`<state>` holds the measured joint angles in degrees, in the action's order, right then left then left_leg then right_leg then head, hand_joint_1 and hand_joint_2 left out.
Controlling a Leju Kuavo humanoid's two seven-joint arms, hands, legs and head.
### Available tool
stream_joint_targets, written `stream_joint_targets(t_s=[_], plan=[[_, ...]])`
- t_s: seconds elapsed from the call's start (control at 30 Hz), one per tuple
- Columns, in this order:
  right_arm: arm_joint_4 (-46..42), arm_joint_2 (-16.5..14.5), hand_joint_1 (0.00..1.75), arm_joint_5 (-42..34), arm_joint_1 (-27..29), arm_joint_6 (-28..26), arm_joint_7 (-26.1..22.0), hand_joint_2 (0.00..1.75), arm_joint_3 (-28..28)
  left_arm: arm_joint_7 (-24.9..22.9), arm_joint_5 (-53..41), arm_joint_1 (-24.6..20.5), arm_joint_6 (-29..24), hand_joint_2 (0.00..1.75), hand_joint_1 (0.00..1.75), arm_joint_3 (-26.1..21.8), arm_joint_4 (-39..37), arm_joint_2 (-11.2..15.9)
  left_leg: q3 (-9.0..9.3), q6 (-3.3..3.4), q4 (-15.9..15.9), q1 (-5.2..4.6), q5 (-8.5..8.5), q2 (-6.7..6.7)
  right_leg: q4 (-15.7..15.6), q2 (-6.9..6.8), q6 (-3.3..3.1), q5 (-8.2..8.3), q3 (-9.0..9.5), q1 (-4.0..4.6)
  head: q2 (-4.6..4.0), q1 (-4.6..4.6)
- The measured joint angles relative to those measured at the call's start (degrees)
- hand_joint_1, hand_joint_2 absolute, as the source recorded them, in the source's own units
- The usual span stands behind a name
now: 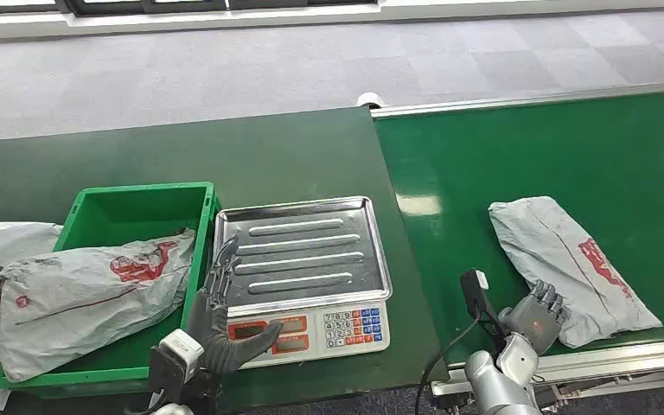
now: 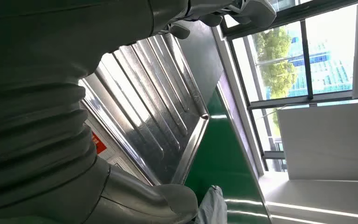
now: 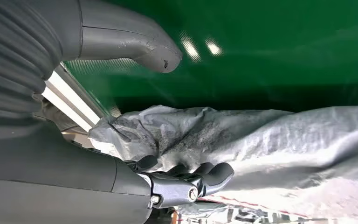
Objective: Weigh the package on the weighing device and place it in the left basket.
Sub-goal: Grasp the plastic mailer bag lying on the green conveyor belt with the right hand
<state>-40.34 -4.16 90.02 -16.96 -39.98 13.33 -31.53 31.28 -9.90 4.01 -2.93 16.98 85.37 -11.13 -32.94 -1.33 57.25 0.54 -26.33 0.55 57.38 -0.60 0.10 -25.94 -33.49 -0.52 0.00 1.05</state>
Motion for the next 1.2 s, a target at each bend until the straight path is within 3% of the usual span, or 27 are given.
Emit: stream_joint_targets(t_s=[0.1,0.17,0.37,0.53,0.73,0.97,1.2], plan=[[-1.13,0.24,0.00,-0.29,0.44,-0.01,-0.74,1.75,1.44,-0.01,0.04,0.00,-0.04,1.75,0.00,-0.03,0.02,0.00,0.00,0.00,0.00,0.00,0.00,0.00,0.00,0.00,0.00,0.00,0.00,0.00,0.00,0.00],[-3.38,0.20,0.00,-1.65,1.12,-0.02,-3.75,1.75,2.34,-0.04,0.06,0.01,-0.06,1.75,0.00,-0.06,0.02,0.01,0.00,0.00,0.00,-0.01,0.00,-0.01,0.00,0.00,0.00,0.00,0.00,-0.01,0.01,0.00],[-17.36,-3.38,0.00,-6.24,1.82,-0.27,-25.28,1.75,-0.94,-0.03,0.04,0.02,-0.07,1.75,0.00,-0.16,-0.33,0.11,0.00,0.00,0.00,-0.01,0.02,-0.04,0.01,-0.02,0.00,0.00,-0.03,-0.01,0.01,-0.02],[-21.83,-5.97,0.00,-5.68,1.03,-0.26,-29.97,1.75,-6.32,0.12,0.00,-0.10,-0.04,1.75,0.00,-0.20,-0.92,0.11,-0.03,0.03,0.00,-0.01,0.04,-0.11,0.01,-0.10,0.00,0.00,-0.01,-0.01,0.00,-0.01],[-21.88,-6.50,0.00,-4.71,0.92,-0.23,-22.96,1.75,-7.90,0.73,-0.46,-0.11,0.25,1.75,0.00,-0.24,-1.07,0.11,-0.04,0.04,0.00,-0.01,0.03,-0.10,0.01,-0.09,0.01,0.00,-0.02,-0.06,0.00,-0.02],[-12.68,-3.94,0.00,-5.09,0.50,-0.03,-9.31,1.75,-4.93,-0.22,-0.55,-0.07,0.72,1.75,0.00,-0.33,-0.81,0.11,-0.04,0.04,0.00,-0.01,0.03,-0.11,0.00,-0.10,0.01,0.00,-0.02,-0.05,0.00,-0.01],[-4.21,-1.80,0.00,-3.68,0.26,-0.02,-6.13,1.75,-3.15,-0.32,-0.80,0.11,0.49,1.75,0.00,-0.43,-0.14,0.11,-0.05,0.04,0.00,-0.01,0.03,-0.13,0.01,-0.11,0.00,0.00,-0.03,-0.02,0.00,-0.01]])
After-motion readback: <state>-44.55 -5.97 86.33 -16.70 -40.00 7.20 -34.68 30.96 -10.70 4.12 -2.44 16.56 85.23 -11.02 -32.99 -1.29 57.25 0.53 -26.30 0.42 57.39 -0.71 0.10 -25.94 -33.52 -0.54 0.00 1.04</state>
